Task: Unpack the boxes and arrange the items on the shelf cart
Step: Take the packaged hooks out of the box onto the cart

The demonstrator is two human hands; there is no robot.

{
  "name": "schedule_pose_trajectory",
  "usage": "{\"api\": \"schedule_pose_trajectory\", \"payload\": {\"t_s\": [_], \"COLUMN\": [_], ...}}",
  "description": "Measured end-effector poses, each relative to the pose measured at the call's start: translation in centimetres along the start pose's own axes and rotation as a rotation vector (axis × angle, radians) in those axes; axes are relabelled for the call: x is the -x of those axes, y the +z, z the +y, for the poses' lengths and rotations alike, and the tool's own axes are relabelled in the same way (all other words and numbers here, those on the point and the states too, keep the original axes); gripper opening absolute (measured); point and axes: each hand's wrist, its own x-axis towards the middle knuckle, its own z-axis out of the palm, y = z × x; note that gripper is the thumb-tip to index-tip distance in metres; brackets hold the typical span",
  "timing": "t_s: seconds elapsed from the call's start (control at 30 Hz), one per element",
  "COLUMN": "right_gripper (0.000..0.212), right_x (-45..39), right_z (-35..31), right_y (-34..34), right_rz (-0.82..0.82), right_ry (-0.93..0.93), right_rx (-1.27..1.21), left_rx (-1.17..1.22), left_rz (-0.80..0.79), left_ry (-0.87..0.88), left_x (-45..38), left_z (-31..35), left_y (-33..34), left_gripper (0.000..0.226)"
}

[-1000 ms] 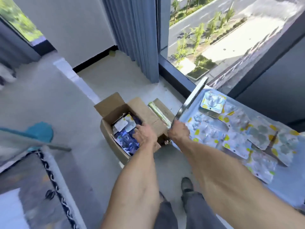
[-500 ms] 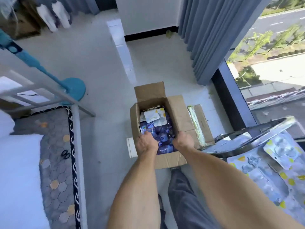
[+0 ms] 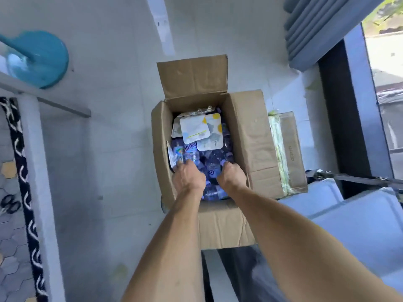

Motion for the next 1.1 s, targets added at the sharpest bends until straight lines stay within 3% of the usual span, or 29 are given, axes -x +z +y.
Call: {"api": "schedule_pose_trajectory", "payload": {"t_s": [0.17, 0.27, 0.4, 0.47, 0.6, 0.8, 0.93, 1.1], "right_gripper": [0.025, 0.027, 0.031, 0.031, 0.025, 0.022, 0.024, 0.028], "right_x": [-10.0, -15.0, -19.3, -20.3, -20.9, -19.7, -17.5, -11.3], "right_z": [-1.2, -1.3, -1.3, -1.4, -1.7, -2.9, -2.9, -0.3], "right_y": [3.5, 5.0, 6.6, 7.4, 8.5, 9.1, 9.8, 11.4], "right_rz": [0.085, 0.147, 0.132, 0.173, 0.279, 0.3, 0.283, 0.217], "right_ry": [-0.08, -0.106, -0.126, -0.118, -0.049, 0.097, 0.163, 0.18], "right_rx": [-0.005, 0.042, 0.097, 0.11, 0.059, -0.079, -0.088, -0.048], "left_rx": [-0.009, -0.035, -0.131, -0.159, -0.216, -0.082, 0.124, 0.093], "left_rz": [0.123, 0.124, 0.097, 0.067, 0.134, 0.266, 0.327, 0.398], "left_ry": [0.043, 0.078, 0.108, 0.131, 0.2, 0.361, 0.296, 0.239], "left_x": [-10.6, -15.3, -18.9, -20.3, -21.7, -20.4, -18.6, -16.4], "left_z": [1.1, 2.5, 3.6, 3.6, 2.5, 1.4, 1.9, 1.2], "left_y": [5.5, 8.6, 11.6, 12.6, 13.1, 11.0, 9.2, 6.7], "left_gripper": [0.038, 0.045, 0.03, 0.036, 0.039, 0.056, 0.069, 0.06]}}
